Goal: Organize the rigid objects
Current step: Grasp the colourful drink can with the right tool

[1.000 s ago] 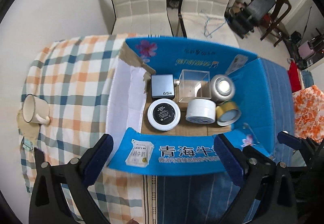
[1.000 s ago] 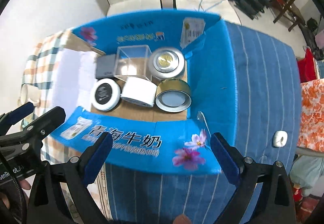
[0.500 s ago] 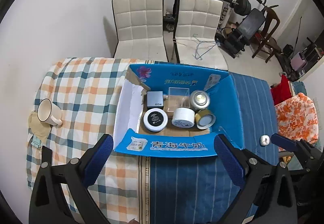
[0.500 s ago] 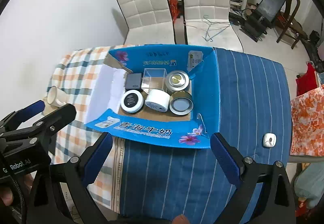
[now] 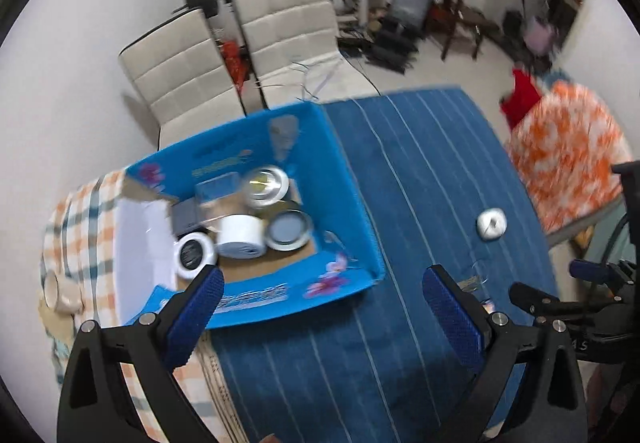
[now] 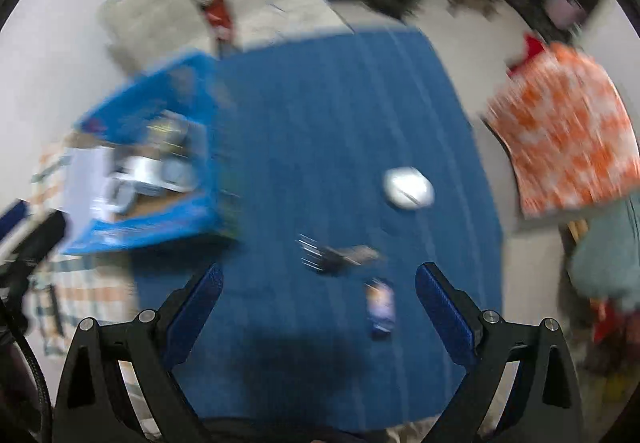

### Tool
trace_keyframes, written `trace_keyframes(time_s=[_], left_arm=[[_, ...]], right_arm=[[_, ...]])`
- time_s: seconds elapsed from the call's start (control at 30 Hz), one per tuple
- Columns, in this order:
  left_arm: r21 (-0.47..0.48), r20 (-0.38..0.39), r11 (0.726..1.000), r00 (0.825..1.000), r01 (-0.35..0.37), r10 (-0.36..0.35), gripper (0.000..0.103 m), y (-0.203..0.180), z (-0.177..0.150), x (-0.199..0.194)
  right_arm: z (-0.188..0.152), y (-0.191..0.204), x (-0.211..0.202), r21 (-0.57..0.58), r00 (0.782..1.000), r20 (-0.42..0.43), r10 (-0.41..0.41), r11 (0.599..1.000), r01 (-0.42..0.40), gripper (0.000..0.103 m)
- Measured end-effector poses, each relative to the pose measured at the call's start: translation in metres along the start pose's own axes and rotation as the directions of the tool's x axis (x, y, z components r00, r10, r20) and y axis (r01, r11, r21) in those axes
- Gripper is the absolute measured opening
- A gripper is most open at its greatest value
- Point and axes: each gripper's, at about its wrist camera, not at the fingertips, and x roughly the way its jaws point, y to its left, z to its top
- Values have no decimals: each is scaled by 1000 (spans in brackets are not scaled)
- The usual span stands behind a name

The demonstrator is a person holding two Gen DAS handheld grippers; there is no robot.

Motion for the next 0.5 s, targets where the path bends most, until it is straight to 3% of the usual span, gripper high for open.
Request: trace_keyframes(time_s=[0.17,0.27,0.33,0.37,0.5], left_arm=[[136,-71,988,994,-67,78,102,-59,-10,55],[187,-115,980,989,-72,95,102,-79,-17,75],[206,-139,976,985,-69,99,102,-87,-20,82],[214,-148,975,984,-66,99,102,-89,-22,85],[234,-169,971,982,-42,83,102,-100,-25,92]], right_arm=[[-23,-50,93,102,986,-168,12,995,6,97],[-36,-57,139,122,970,-245,9,992,22,85],[-43,-57,159,102,959,-282,-13,994,43,63],[-48,-56,165,88,957,-288,-29,995,57,63],[-51,-53,155,34,972,-228,-64,997,73,27]])
